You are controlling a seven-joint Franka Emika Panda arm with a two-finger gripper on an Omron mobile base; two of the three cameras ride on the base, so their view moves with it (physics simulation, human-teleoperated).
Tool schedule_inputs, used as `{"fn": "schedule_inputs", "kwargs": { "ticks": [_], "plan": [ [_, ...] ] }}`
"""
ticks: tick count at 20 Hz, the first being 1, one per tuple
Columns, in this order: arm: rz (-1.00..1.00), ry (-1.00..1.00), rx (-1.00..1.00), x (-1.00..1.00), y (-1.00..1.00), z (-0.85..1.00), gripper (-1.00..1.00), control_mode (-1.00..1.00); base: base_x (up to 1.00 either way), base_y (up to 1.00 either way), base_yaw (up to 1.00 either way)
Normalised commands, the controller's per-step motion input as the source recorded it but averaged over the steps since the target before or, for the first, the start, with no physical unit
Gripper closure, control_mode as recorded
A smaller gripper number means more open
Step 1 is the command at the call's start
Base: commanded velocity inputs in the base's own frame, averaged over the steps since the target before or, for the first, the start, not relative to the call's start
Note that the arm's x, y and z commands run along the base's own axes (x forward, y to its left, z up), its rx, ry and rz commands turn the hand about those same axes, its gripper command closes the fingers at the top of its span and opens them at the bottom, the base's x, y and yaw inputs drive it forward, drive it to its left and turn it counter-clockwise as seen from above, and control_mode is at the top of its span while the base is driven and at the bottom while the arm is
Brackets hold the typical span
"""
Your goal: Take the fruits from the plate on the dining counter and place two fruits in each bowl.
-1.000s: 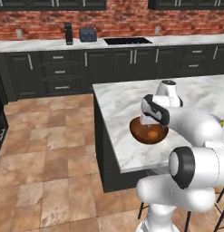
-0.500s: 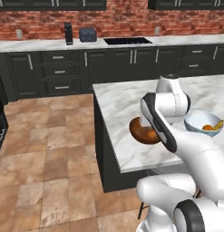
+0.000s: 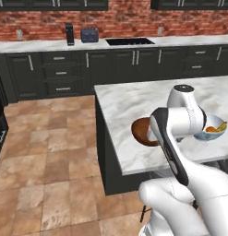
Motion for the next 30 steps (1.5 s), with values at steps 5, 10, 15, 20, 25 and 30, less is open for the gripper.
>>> {"fn": "schedule_inputs", "kwargs": {
  "ticks": [5, 10, 15, 20, 25, 30],
  "plan": [
    [0.00, 0.00, 0.00, 0.00, 0.00, 0.00, -1.00, 1.00, -0.54, -0.79, 0.00],
    [0.00, 0.00, 0.00, 0.00, 0.00, 0.00, -1.00, 1.00, -0.23, -1.00, 0.00],
    [0.00, 0.00, 0.00, 0.00, 0.00, 0.00, -1.00, 1.00, 0.00, -1.00, 0.00],
    [0.00, 0.00, 0.00, 0.00, 0.00, 0.00, -1.00, 1.00, 0.00, -1.00, 0.00],
    [0.00, 0.00, 0.00, 0.00, 0.00, 0.00, -1.00, 1.00, 0.10, -0.92, 0.00],
    [0.00, 0.00, 0.00, 0.00, 0.00, 0.00, -1.00, 1.00, 0.27, -0.42, 0.00]
  ]
}}
